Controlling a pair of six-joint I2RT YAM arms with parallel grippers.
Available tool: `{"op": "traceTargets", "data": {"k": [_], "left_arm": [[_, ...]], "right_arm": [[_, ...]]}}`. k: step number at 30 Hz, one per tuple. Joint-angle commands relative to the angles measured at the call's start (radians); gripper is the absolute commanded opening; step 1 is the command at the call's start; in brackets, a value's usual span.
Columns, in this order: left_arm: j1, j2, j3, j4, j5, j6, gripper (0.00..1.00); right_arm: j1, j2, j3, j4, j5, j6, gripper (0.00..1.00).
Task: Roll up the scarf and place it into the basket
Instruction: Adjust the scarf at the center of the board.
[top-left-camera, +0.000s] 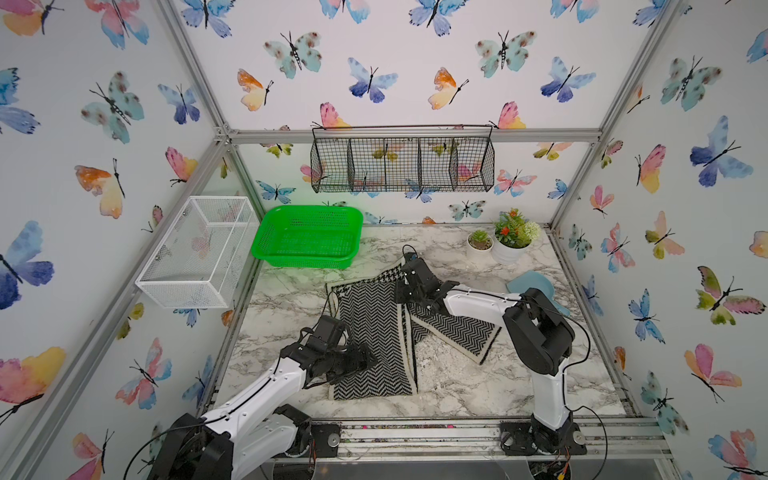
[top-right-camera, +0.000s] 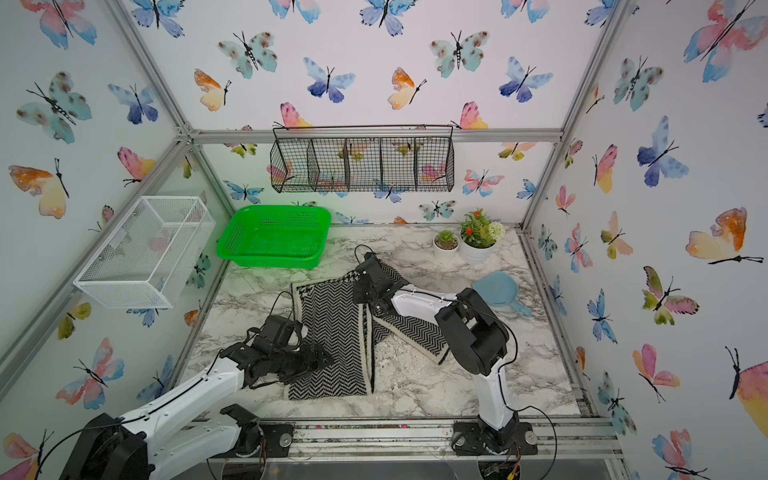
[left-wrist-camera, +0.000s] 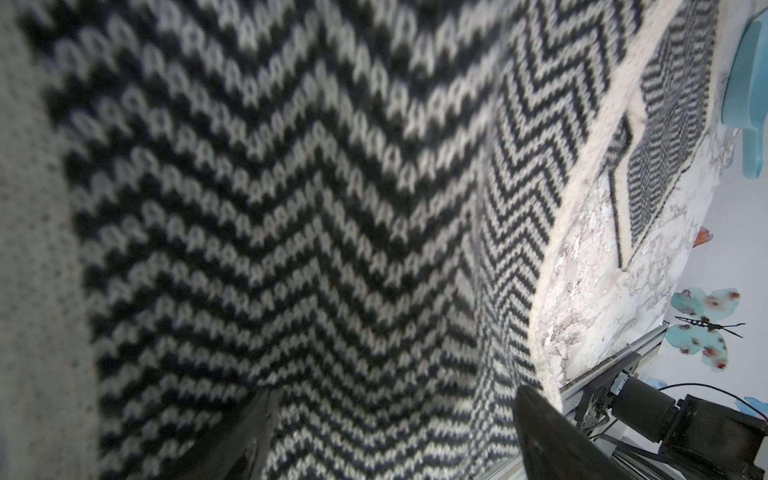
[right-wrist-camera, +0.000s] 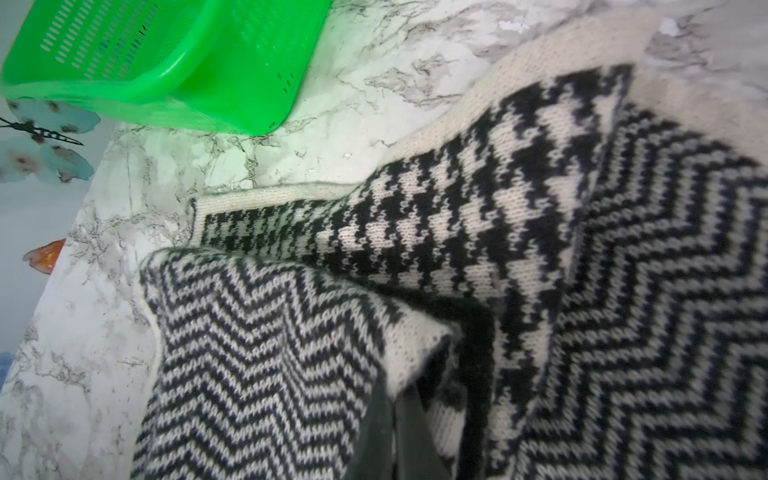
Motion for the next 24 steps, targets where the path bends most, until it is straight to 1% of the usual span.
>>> {"op": "traceTargets", "data": {"k": [1, 4, 12, 13, 14, 16, 19, 20, 22, 24], "left_arm": [[-0.005, 0.012, -0.015, -0.015, -0.052, 0.007, 0.91], [-0.006, 0.026, -0.021, -0.032, -0.086, 0.017, 0.91], [-0.008, 0.036, -0.020, -0.039, -0.120, 0.019, 0.91], [-0.008, 0.037, -0.018, -0.040, -0.124, 0.019, 0.91], [-0.008, 0.040, -0.015, -0.039, -0.125, 0.017, 0.90], [-0.009, 0.040, -0.013, -0.025, -0.112, 0.017, 0.91], [-0.012, 0.026, 0.006, -0.014, -0.088, 0.017, 0.91], [-0.012, 0.010, 0.016, -0.014, -0.083, 0.017, 0.92], [-0.012, -0.017, 0.042, -0.022, -0.071, 0.013, 0.92], [-0.011, -0.040, 0.087, -0.049, -0.081, 0.010, 0.92]], "right_arm": [[-0.031, -0.031, 0.006, 0.000, -0.013, -0.015, 0.01], [-0.050, -0.052, 0.002, -0.006, -0.023, -0.032, 0.01], [-0.101, -0.069, 0.016, -0.054, -0.025, -0.056, 0.01], [-0.102, -0.067, 0.021, -0.061, -0.021, -0.060, 0.03], [-0.104, -0.064, 0.029, -0.071, -0.014, -0.068, 0.08], [-0.104, -0.063, 0.041, -0.077, -0.026, -0.087, 0.26], [-0.105, -0.100, 0.015, -0.027, -0.092, -0.124, 0.58], [-0.104, -0.129, -0.009, 0.001, -0.109, -0.135, 0.67], [-0.105, -0.186, -0.044, 0.013, -0.136, -0.169, 0.76], [-0.102, -0.254, -0.082, -0.004, -0.192, -0.217, 0.79]]}}
